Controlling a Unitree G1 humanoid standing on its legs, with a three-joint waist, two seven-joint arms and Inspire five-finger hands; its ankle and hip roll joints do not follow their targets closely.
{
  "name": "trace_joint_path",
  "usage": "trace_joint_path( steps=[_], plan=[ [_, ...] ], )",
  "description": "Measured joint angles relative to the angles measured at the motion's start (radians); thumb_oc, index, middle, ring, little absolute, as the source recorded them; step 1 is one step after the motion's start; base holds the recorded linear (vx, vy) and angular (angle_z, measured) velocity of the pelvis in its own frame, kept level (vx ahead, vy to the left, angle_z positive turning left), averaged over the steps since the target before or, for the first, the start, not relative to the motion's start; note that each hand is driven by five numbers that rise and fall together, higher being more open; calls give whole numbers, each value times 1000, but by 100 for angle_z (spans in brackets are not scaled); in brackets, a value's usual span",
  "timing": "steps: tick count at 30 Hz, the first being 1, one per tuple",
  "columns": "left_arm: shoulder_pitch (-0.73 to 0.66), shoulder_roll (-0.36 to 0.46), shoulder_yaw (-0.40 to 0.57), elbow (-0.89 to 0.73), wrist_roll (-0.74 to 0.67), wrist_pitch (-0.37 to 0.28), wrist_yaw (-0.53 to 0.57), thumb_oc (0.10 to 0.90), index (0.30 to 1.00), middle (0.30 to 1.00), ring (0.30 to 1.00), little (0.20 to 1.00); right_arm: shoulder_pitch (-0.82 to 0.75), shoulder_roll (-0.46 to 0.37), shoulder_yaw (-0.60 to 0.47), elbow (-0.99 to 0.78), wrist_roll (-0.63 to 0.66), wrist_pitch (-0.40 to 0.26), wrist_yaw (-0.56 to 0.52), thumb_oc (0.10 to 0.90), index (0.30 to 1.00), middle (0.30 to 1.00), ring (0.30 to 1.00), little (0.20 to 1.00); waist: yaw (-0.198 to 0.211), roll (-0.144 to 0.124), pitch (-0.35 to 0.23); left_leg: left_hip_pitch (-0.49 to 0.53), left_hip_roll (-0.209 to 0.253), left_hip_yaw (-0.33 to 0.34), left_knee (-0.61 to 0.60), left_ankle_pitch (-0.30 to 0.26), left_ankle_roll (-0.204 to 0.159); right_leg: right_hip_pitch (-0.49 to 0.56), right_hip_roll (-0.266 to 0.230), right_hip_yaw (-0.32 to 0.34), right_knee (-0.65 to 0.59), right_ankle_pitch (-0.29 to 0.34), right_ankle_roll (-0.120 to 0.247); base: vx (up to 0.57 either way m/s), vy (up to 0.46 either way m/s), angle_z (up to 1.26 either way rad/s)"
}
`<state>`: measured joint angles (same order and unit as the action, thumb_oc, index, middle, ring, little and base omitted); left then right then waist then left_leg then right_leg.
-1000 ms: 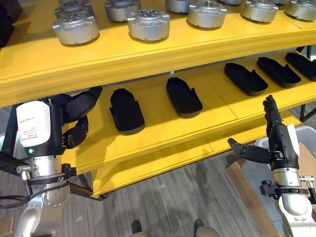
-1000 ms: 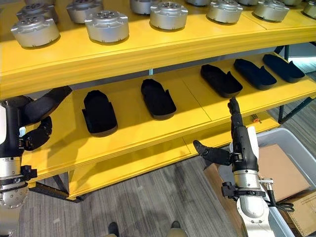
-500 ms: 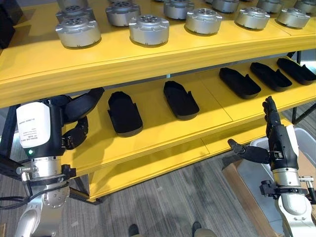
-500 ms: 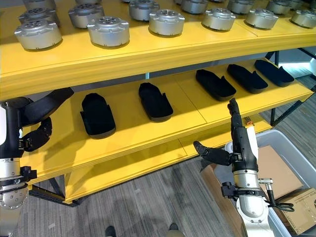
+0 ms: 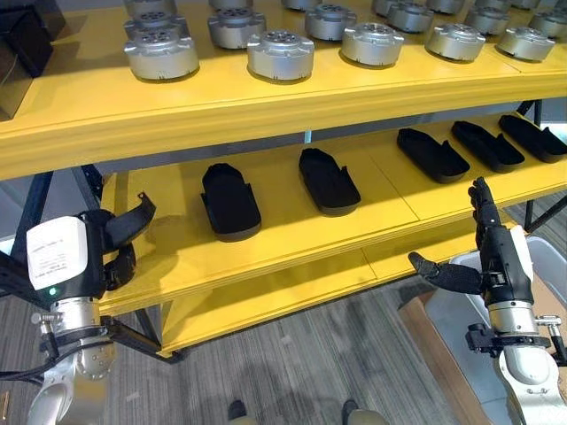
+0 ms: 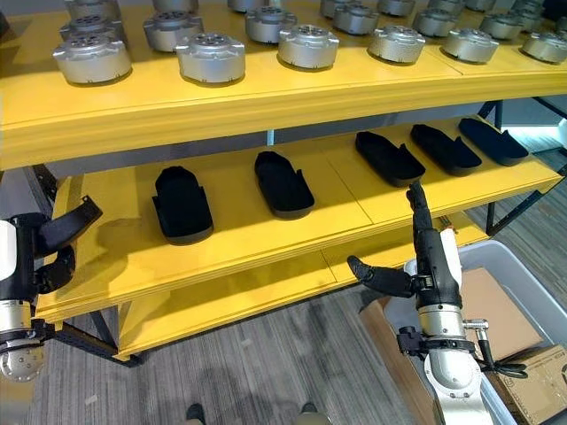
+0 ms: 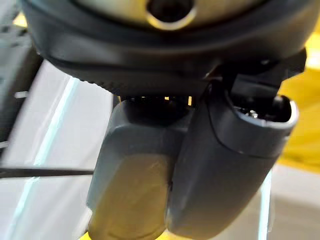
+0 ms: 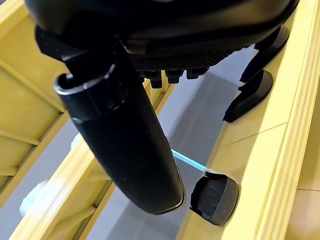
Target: Move parts from the plastic box to the shelf.
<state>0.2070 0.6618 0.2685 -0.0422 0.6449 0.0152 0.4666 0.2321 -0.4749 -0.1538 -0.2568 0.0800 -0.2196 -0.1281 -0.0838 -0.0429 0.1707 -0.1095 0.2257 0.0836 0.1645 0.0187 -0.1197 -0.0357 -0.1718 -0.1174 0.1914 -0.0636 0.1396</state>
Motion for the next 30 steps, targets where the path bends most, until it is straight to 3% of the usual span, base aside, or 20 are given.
trace_joint_path(
  steps=[6, 10, 23, 30],
  plan=[
    [-19, 65, -18, 44, 40, 14, -3, 400, 300, 300, 300, 300, -14, -3, 0, 35, 1, 5, 15, 900, 1000, 1000, 1000, 1000, 2, -4, -1, -74, 7, -23, 70, -30, 2, -73, -3, -1, 104, -52, -12, -59, 9, 6],
    [-109, 131, -58, 92, 70, 22, -5, 400, 300, 300, 300, 300, -20, -4, 1, 36, 1, 7, 25, 900, 1000, 1000, 1000, 1000, 0, -6, -2, -139, 12, -47, 123, -40, 3, -137, -5, -12, 184, -86, -19, -57, 21, 13],
    [-291, 294, -263, 193, 127, 15, -44, 400, 300, 300, 300, 300, -116, -7, 53, 74, 4, 8, 34, 900, 1000, 1000, 1000, 1000, -22, -14, 13, -308, 30, -107, 314, -109, -4, -278, -1, -27, 362, -166, -36, -27, 6, 5],
    [-367, 316, -311, 233, 156, 0, -67, 400, 300, 300, 300, 300, -125, -8, 66, 74, 4, 8, 37, 900, 1000, 1000, 1000, 1000, -22, -17, 43, -353, 31, -116, 358, -124, -5, -324, -3, -22, 410, -185, -39, 0, 1, 0]
  ],
)
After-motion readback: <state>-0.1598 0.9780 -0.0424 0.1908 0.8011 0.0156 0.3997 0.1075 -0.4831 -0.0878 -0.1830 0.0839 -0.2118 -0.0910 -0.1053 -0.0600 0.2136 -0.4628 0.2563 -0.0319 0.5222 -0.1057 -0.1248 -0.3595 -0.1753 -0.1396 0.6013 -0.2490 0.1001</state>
